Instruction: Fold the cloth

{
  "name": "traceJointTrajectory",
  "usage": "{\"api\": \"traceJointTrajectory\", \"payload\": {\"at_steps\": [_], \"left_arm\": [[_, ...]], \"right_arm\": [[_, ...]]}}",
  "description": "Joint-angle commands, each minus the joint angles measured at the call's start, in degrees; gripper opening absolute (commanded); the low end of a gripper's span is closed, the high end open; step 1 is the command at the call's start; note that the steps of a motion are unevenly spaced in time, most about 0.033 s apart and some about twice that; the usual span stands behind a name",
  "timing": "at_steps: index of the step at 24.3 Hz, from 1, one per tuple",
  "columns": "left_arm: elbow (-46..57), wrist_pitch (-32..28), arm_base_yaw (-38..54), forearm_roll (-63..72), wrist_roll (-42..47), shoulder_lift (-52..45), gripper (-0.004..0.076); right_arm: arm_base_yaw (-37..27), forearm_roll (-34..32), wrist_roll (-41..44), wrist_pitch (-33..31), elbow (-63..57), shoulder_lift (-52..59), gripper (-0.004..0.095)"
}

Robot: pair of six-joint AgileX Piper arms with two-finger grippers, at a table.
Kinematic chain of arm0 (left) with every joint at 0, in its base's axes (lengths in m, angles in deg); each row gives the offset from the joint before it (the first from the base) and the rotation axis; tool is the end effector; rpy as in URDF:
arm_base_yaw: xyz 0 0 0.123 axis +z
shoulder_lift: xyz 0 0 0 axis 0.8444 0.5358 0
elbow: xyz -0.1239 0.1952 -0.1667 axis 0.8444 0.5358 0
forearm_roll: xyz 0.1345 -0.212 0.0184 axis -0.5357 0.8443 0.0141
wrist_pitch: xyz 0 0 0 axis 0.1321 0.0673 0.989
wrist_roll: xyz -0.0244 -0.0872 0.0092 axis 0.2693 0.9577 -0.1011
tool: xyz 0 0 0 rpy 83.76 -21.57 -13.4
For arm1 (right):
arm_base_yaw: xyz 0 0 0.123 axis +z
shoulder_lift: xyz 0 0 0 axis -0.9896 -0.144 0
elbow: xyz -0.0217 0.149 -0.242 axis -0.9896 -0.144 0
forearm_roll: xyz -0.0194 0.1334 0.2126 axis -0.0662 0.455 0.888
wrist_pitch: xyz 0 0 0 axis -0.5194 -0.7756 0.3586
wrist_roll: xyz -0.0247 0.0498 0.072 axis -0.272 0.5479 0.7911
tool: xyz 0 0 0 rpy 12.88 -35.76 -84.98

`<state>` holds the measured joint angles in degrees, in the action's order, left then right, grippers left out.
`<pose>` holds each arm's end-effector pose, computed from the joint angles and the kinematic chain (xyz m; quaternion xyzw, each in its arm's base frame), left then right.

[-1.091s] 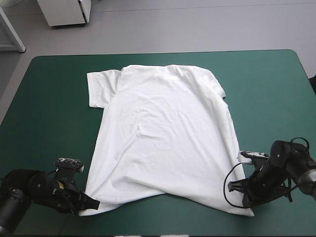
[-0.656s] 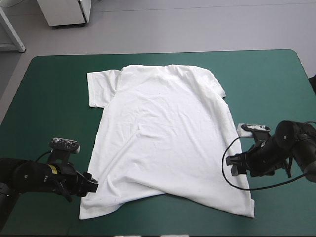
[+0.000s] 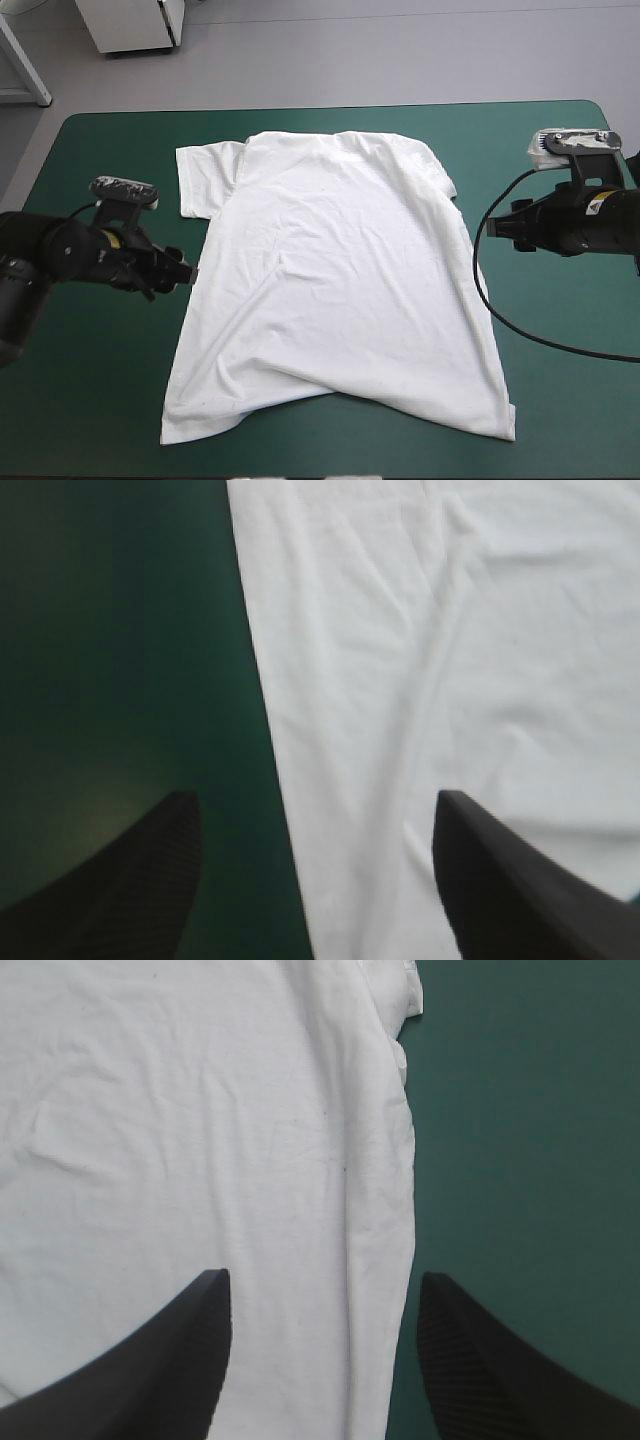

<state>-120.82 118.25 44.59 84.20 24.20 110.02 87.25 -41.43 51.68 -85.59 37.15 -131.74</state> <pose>0.2050 -0.0515 0.3838 0.1386 0.9552 -0.0444 0.2578 0.1995 0.0341 0.4466 -0.0597 0.9304 0.0983 0.3482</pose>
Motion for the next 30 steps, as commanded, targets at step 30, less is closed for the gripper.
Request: {"api": "traceJointTrajectory", "payload": {"at_steps": [30], "left_arm": [[-20.8, -8.8, 0.0, -9.6, 6.4, 45.3, 0.0459]], "right_arm": [[-0.1, -2.0, 0.7, -0.1, 1.6, 1.2, 0.0418]]}}
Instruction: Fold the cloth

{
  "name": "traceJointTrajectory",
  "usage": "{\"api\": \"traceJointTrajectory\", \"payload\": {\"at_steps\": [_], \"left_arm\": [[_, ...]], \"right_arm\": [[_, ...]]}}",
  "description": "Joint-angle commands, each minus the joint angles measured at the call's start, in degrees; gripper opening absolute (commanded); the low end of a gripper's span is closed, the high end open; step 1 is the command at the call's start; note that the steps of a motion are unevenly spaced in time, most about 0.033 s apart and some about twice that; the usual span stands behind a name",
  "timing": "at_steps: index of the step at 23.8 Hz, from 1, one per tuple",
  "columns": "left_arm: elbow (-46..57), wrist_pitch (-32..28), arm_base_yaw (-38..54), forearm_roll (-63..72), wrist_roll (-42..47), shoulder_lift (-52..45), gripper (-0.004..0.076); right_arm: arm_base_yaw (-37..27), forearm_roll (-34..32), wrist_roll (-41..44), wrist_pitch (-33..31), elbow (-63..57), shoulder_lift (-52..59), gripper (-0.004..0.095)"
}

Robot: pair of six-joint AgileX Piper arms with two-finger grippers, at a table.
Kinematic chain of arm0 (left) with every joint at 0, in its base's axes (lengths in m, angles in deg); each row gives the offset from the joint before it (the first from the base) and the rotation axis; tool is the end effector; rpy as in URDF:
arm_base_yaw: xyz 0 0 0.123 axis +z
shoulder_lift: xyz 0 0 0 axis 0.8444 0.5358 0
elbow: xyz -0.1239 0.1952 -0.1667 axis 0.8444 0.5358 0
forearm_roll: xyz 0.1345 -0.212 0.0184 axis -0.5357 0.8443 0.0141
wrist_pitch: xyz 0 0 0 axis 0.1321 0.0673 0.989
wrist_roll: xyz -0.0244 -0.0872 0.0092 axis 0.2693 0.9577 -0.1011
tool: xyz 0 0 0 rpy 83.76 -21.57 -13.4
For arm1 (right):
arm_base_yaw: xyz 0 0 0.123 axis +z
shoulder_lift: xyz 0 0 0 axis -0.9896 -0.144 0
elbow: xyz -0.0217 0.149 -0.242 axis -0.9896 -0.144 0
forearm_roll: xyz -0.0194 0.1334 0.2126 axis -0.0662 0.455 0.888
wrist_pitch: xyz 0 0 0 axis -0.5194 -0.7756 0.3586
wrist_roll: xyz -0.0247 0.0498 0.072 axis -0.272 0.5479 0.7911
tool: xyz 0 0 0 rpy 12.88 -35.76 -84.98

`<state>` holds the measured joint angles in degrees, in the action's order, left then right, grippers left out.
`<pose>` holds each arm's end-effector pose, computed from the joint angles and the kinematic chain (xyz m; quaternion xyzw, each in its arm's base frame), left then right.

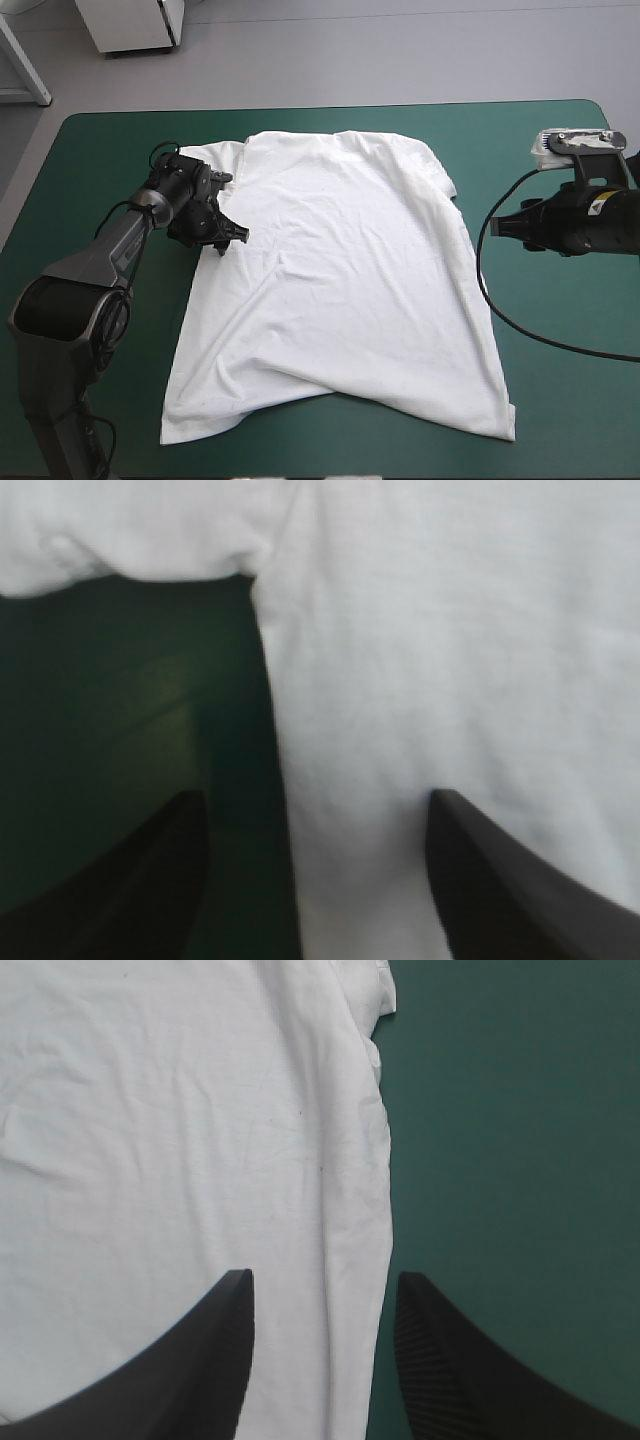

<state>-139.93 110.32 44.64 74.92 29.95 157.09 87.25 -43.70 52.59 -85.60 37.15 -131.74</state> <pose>0.4012 -0.0829 0.2210 0.1174 0.9877 0.0409 0.0948 0.2000 0.0307 0.4461 -0.0516 0.9323 0.0813 0.3487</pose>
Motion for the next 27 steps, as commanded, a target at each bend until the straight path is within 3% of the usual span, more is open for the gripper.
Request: {"api": "traceJointTrajectory", "payload": {"at_steps": [1, 2, 3, 5, 6, 9, 12, 17, 22, 27], "left_arm": [[-1.6, -0.8, 0.0, -0.2, 0.9, -1.1, 0.0459], [-1.7, -0.8, 0.0, -0.2, 0.9, -0.5, 0.0448], [-1.9, -0.8, 0.0, -0.2, 0.9, 0.1, 0.0356], [-1.9, -0.8, 0.0, -0.2, 0.9, 0.7, 0.0074], [-1.9, -1.0, 0.0, -0.4, 0.8, 0.9, -0.0015], [-1.9, -1.4, 0.6, -0.8, 0.8, 0.9, -0.0022], [-1.9, -1.4, 2.3, 0.3, 1.2, 0.9, -0.0022], [-1.9, -1.8, 2.9, 1.4, 1.3, 0.9, -0.0022], [-1.9, -3.4, 2.9, 2.8, 1.8, 0.9, -0.0022], [-1.9, -4.3, 2.9, 2.8, 1.8, 0.9, -0.0022]], "right_arm": [[-0.1, 0.3, -0.2, -0.1, 1.6, 1.2, 0.0418], [-0.1, 0.3, -0.2, -0.1, 1.6, 1.2, 0.0418], [-0.1, 0.2, -0.2, -0.1, 1.6, 1.2, 0.0418], [-0.1, 0.1, -0.2, -0.1, 1.1, 0.8, 0.0416], [-0.1, -0.4, -0.2, -0.1, 0.4, 0.1, 0.0416], [-0.1, -1.0, -0.2, 0.4, 0.0, -3.3, 0.0417], [-0.1, -2.3, -0.2, 6.5, 0.0, -10.7, 0.0421], [-0.1, -2.3, 0.0, 9.0, 0.6, -21.4, 0.0482], [-0.1, -2.3, 0.0, 16.4, 1.1, -29.1, 0.0487], [-0.1, -2.2, 0.0, 17.4, 5.7, -35.4, 0.0487]]}}
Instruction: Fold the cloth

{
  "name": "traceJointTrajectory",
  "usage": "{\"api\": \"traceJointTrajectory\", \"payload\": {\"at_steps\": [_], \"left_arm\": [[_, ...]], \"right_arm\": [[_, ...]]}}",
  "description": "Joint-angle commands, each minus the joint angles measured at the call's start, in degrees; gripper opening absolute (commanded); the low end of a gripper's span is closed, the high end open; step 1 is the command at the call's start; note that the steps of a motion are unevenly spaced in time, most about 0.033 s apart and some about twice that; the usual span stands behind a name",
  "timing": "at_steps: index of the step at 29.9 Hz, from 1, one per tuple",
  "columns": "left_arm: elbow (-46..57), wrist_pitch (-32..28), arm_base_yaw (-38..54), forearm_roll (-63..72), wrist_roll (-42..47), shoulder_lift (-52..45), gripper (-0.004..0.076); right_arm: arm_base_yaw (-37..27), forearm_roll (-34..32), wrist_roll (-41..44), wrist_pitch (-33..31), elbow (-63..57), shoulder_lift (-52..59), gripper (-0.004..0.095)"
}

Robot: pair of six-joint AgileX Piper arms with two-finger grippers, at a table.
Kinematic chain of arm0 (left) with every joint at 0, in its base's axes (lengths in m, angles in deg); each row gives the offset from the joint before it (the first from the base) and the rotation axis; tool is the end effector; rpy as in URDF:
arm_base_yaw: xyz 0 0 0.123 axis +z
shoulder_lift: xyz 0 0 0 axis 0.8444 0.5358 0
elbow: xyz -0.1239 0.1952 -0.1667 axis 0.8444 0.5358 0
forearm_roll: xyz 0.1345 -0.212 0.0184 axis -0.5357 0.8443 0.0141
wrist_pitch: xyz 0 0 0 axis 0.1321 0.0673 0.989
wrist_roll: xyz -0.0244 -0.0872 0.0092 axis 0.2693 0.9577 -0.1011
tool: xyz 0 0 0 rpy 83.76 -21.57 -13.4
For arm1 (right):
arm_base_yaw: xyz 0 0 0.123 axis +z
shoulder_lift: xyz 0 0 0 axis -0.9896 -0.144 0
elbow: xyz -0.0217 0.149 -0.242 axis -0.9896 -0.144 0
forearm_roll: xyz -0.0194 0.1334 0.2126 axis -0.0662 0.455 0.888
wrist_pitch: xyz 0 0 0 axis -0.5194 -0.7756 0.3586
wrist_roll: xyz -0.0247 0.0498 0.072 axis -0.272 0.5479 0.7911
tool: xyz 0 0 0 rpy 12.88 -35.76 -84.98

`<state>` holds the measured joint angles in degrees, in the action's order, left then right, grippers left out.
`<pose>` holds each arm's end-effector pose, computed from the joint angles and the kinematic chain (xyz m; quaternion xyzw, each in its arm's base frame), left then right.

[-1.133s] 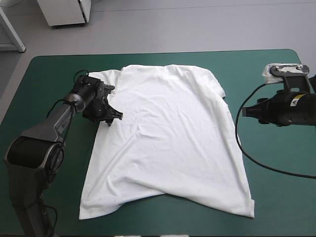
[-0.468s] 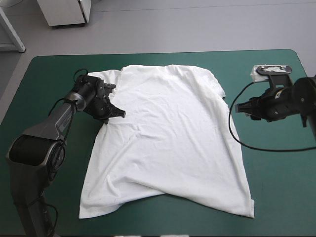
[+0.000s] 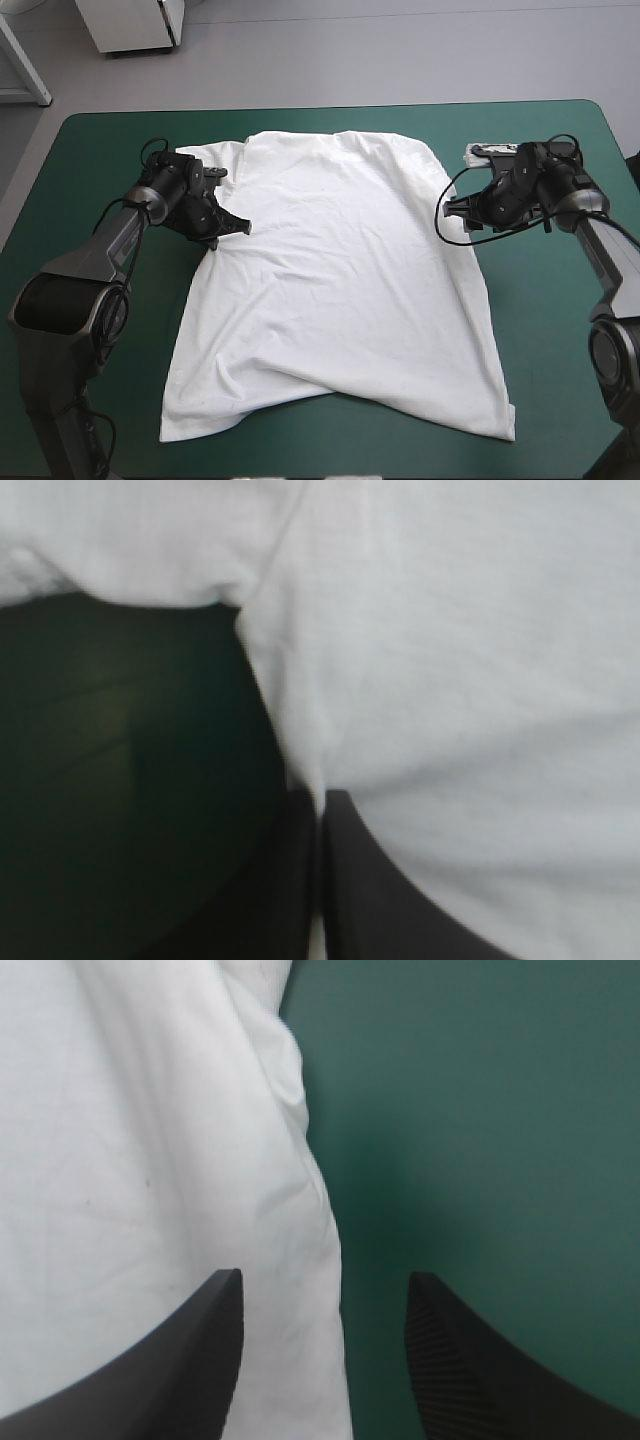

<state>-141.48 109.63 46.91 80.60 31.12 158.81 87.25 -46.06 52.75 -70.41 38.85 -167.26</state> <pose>0.4102 -0.0762 0.2153 0.0684 0.9933 -0.0041 0.0935 0.3765 0.0433 0.2821 -0.0329 0.9791 0.0509 0.1943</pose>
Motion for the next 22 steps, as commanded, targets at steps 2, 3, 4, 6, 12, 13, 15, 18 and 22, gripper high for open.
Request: {"api": "traceJointTrajectory", "payload": {"at_steps": [2, 3, 4, 6, 12, 13, 15, 18, 22], "left_arm": [[-0.3, -3.7, 0.6, -2.9, 0.6, -0.8, -0.0022], [-0.3, -3.7, 0.6, -2.9, 0.6, -0.8, -0.0022], [-0.3, -3.7, 0.6, -2.9, 0.6, -0.8, -0.0022], [-0.3, -3.6, 0.6, -2.6, 0.6, -0.8, -0.0022], [-0.3, -3.9, 0.6, -1.6, 0.6, -0.8, -0.0022], [-0.3, -3.9, 0.6, -1.0, -0.2, -0.8, -0.0022], [-0.3, -4.0, 0.6, -0.5, -0.3, -0.8, -0.0022], [-0.3, -4.4, 0.6, -0.5, -0.3, -0.8, -0.0022], [-0.3, -4.6, 0.6, -0.3, -0.3, -0.8, -0.0022]], "right_arm": [[-0.1, 0.8, -0.2, 2.2, 6.6, -2.6, 0.0487], [-0.1, 1.1, -0.2, 2.1, 8.2, -3.7, 0.0487], [-0.1, 1.2, -0.3, 2.0, 9.5, -5.2, 0.0487], [0.2, 1.3, -0.4, 1.7, 11.6, -7.0, 0.0487], [1.5, -0.1, -0.4, -1.4, 13.9, -12.7, 0.0487], [1.8, -0.1, -0.4, -1.8, 13.9, -13.5, 0.0487], [2.3, -0.2, -0.4, -2.2, 13.9, -14.5, 0.0487], [3.3, -1.3, 0.0, -2.9, 14.0, -15.8, 0.0476], [4.1, -2.1, 0.7, -6.5, 14.0, -18.0, 0.0359]]}}
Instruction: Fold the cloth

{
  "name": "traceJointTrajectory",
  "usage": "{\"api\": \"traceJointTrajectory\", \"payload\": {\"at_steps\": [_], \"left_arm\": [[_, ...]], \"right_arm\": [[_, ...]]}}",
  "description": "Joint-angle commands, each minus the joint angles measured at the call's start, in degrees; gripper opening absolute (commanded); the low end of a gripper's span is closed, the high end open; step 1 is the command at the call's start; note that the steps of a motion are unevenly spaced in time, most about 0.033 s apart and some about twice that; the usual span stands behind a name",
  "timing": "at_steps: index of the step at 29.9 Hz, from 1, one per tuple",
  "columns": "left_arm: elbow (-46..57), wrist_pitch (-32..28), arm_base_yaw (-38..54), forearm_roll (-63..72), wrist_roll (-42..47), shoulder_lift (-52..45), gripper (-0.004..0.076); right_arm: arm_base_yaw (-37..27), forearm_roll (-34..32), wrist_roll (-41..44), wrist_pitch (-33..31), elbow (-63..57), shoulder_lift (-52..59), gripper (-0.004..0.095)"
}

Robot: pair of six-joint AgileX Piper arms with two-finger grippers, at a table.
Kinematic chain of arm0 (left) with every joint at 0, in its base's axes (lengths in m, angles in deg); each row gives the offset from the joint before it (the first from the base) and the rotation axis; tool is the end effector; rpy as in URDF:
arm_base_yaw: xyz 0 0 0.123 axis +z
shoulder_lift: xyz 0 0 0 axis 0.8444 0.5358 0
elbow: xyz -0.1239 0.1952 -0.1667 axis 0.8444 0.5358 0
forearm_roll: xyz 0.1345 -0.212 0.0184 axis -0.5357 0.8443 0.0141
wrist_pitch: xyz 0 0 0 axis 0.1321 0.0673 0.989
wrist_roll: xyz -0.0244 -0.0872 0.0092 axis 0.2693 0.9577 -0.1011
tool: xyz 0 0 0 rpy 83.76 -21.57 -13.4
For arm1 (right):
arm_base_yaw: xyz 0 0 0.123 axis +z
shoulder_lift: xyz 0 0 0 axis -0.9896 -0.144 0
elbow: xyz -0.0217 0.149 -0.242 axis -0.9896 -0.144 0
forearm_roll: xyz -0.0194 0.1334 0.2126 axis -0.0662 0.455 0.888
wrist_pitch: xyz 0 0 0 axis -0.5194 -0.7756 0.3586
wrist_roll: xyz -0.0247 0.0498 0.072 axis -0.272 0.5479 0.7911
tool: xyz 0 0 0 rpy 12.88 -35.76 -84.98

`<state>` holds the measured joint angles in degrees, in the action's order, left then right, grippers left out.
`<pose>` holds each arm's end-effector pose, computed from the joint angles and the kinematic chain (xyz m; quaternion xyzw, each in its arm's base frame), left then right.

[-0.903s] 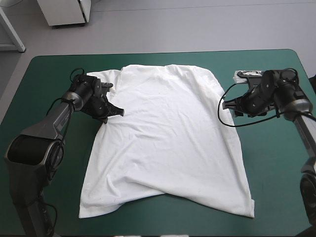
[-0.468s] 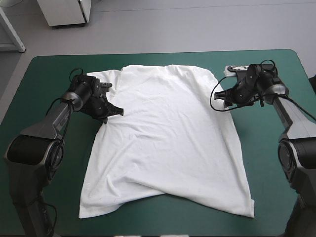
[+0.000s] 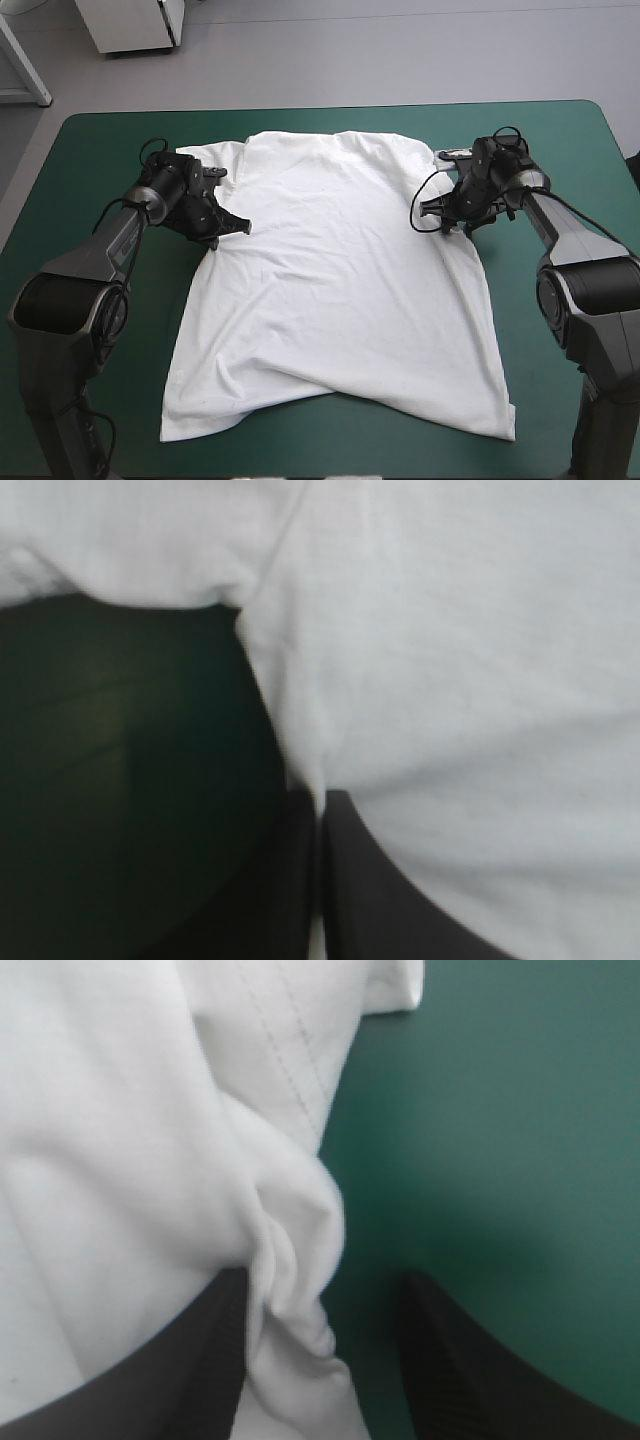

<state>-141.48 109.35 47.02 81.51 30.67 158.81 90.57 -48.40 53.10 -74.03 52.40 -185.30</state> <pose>0.4106 -0.0768 0.2154 0.0682 0.9931 -0.0111 0.0951 0.4367 0.0719 0.2161 -0.0668 0.9894 0.0328 0.1246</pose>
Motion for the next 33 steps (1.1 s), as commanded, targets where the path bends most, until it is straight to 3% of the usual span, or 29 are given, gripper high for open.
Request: {"api": "traceJointTrajectory", "payload": {"at_steps": [1, 4, 5, 14, 24, 33], "left_arm": [[-0.3, -4.4, 0.5, -1.0, 0.1, -0.8, -0.0022], [-0.3, -4.4, 0.5, -1.0, 0.1, -0.8, -0.0022], [-0.3, -4.4, 0.5, -1.0, 0.1, -0.8, -0.0022], [-4.4, -2.0, 0.5, -1.0, -0.5, -1.1, -0.0022], [-22.1, 4.7, 0.5, -0.5, -4.4, -4.6, -0.0022], [-38.9, 7.1, 0.5, 4.1, -6.2, -8.1, -0.0022]], "right_arm": [[0.9, 0.3, 0.8, -4.1, 0.5, -0.6, 0.0283], [1.4, 0.3, 0.8, -5.8, 0.5, -1.7, 0.0], [1.4, 0.3, 1.0, -5.8, 0.5, -1.7, -0.001], [1.1, -1.3, 2.5, -7.9, 7.2, -0.5, -0.0017], [1.1, -0.9, 2.0, -10.3, 17.7, 7.4, -0.0017], [1.1, -1.0, 1.1, -9.8, 30.1, 13.3, -0.0016]]}}
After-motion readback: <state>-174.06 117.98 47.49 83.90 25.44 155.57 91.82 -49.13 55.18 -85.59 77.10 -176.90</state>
